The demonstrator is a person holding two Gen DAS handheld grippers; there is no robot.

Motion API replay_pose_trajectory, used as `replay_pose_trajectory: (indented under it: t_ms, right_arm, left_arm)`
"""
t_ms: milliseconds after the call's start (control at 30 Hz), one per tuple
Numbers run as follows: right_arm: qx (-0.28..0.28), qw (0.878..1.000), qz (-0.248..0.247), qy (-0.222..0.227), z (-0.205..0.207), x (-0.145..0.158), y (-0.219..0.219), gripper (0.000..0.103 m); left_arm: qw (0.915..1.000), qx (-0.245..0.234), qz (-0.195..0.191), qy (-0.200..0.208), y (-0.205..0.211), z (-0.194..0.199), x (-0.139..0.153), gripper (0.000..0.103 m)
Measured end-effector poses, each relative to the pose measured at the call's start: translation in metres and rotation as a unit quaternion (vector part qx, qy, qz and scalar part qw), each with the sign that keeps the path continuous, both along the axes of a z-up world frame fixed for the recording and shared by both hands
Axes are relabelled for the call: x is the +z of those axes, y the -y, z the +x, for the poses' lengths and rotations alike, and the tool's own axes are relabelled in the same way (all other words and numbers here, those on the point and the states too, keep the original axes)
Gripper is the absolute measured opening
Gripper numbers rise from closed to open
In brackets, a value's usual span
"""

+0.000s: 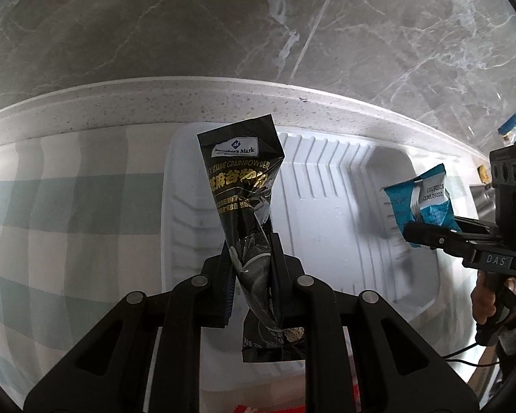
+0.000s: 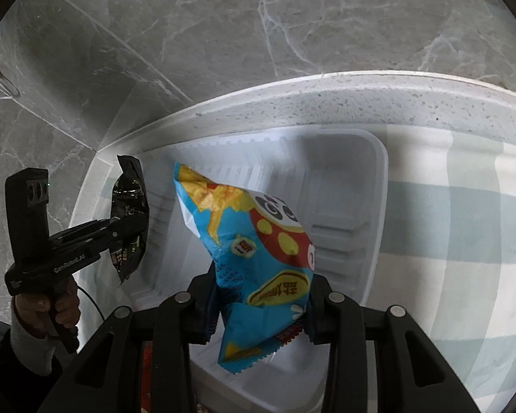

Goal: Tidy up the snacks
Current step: 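Release the blue panda bag into the tray with the right tool while the left tool releases the black bag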

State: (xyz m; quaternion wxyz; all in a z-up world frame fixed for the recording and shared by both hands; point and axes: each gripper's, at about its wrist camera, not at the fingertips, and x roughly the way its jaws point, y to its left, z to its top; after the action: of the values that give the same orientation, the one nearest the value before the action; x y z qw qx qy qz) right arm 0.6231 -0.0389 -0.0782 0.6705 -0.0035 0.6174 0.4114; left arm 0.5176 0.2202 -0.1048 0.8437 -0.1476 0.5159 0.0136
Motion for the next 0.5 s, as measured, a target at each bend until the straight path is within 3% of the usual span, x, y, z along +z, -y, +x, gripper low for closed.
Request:
replay_pose_trajectory:
  t_ms: [300,500]
  right_arm:
    - [0.001,0.999,-0.023,0.023,-0.001,-0.004,-0.009,0.044]
    - [0.004,0.999,-0.025,0.042,-0.006,0.0,-0.017,0.055]
  left_arm:
    - [1.0,0.002,0.003,-0.009,0.004,0.006,-0.01,0.016]
    - [0.9999,0.004,0.004,-0.015,0.005,0.011,-0.013,0.016]
